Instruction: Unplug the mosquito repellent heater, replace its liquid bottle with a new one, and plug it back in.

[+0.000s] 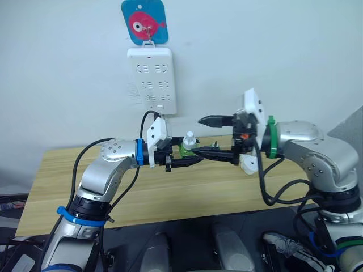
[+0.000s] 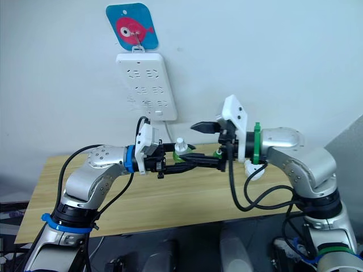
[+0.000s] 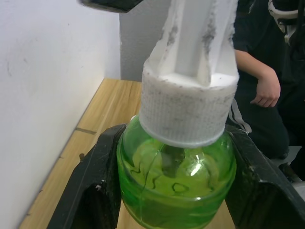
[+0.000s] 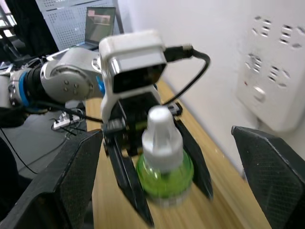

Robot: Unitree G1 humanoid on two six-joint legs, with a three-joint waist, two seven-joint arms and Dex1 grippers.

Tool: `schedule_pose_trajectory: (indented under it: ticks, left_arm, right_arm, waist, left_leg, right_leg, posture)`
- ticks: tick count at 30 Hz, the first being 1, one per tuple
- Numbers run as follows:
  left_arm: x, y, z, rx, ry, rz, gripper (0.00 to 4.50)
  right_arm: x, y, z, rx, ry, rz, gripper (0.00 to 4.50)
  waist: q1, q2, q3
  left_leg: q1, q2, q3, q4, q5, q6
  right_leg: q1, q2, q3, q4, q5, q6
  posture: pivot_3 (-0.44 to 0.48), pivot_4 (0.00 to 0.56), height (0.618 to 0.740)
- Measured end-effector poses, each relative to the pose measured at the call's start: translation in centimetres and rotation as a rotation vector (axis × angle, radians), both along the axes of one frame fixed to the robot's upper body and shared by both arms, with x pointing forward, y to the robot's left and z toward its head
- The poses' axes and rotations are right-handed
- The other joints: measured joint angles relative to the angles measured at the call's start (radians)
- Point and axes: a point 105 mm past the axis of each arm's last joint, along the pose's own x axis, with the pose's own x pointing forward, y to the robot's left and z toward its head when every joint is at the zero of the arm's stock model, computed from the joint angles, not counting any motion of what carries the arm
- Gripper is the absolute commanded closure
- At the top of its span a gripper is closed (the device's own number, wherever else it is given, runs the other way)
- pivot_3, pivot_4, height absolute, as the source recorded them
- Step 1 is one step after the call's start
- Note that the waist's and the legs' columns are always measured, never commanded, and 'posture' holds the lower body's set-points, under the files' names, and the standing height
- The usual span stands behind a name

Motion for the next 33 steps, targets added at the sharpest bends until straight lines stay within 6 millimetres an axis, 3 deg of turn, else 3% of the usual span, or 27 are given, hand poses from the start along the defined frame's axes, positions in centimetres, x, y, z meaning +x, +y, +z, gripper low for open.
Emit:
schedule_pose_trajectory:
  ticks: [2, 4, 14, 20, 28, 31, 33]
  left_arm:
    - [0.0, 0.0, 0.0, 0.001, 0.000, 0.000, 2.16]
    - [0.0, 0.0, 0.0, 0.002, 0.000, 0.000, 2.16]
    - [-0.2, 0.1, -0.6, 0.015, 0.013, -0.004, 2.16]
    - [-0.1, 0.3, -0.5, 0.016, 0.000, 0.001, 2.16]
    - [-0.3, 0.7, -1.5, 0.046, 0.019, 0.009, 2.16]
    - [-0.1, 2.6, -3.4, 0.107, 0.066, 0.070, 2.16]
    - [-0.2, 3.7, -4.3, 0.145, 0.088, 0.101, 2.16]
  right_arm:
    - [0.1, 0.3, -0.2, -0.008, 0.006, 0.004, 0.00]
    - [0.1, 0.5, -0.4, -0.014, 0.018, 0.014, 0.57]
    - [0.3, 0.9, -0.7, -0.025, 0.002, 0.041, 4.18]
    - [0.3, 1.1, 0.2, -0.007, -0.026, 0.052, 4.21]
    - [0.6, -0.7, 3.9, 0.081, -0.090, 0.004, 4.21]
    - [1.2, -3.0, 1.7, 0.018, -0.096, -0.119, 4.21]
    - [2.0, -4.2, -1.8, -0.013, -0.066, -0.233, 4.21]
  waist:
    - [0.002, 0.000, 0.000]
    - [0.002, 0.000, 0.000]
    - [-0.001, 0.000, 0.000]
    - [-0.001, 0.000, -0.001]
    - [-0.001, 0.000, -0.001]
    - [0.002, 0.000, -0.001]
    - [0.003, 0.000, -0.001]
  left_leg:
    - [0.000, -0.001, 0.000, 0.000, 0.000, 0.000]
    - [0.000, -0.001, 0.000, 0.000, 0.000, 0.000]
    - [0.000, 0.000, 0.000, 0.000, 0.000, 0.000]
    - [0.000, 0.000, 0.000, 0.000, 0.000, 0.000]
    - [0.000, 0.000, 0.000, 0.000, 0.000, 0.000]
    - [0.000, 0.000, 0.000, -0.001, 0.000, 0.001]
    - [0.000, 0.000, 0.000, -0.001, 0.000, 0.001]
  right_leg:
    - [0.000, -0.001, 0.000, 0.000, 0.000, 0.000]
    - [0.000, -0.001, 0.000, 0.000, 0.000, 0.000]
    - [0.000, 0.000, 0.000, 0.000, 0.000, 0.000]
    - [0.000, 0.000, 0.000, 0.000, 0.000, 0.000]
    - [0.000, 0.000, 0.000, 0.000, 0.000, 0.000]
    - [0.000, 0.000, 0.000, -0.001, 0.000, 0.000]
    - [0.000, 0.000, 0.000, -0.001, 0.000, 0.000]
  posture:
    - [-0.146, 0.169, 0.725]
    - [-0.143, 0.169, 0.725]
    - [-0.140, 0.167, 0.725]
    - [-0.146, 0.170, 0.725]
    - [-0.144, 0.183, 0.725]
    - [-0.134, 0.199, 0.725]
    - [-0.124, 0.213, 0.725]
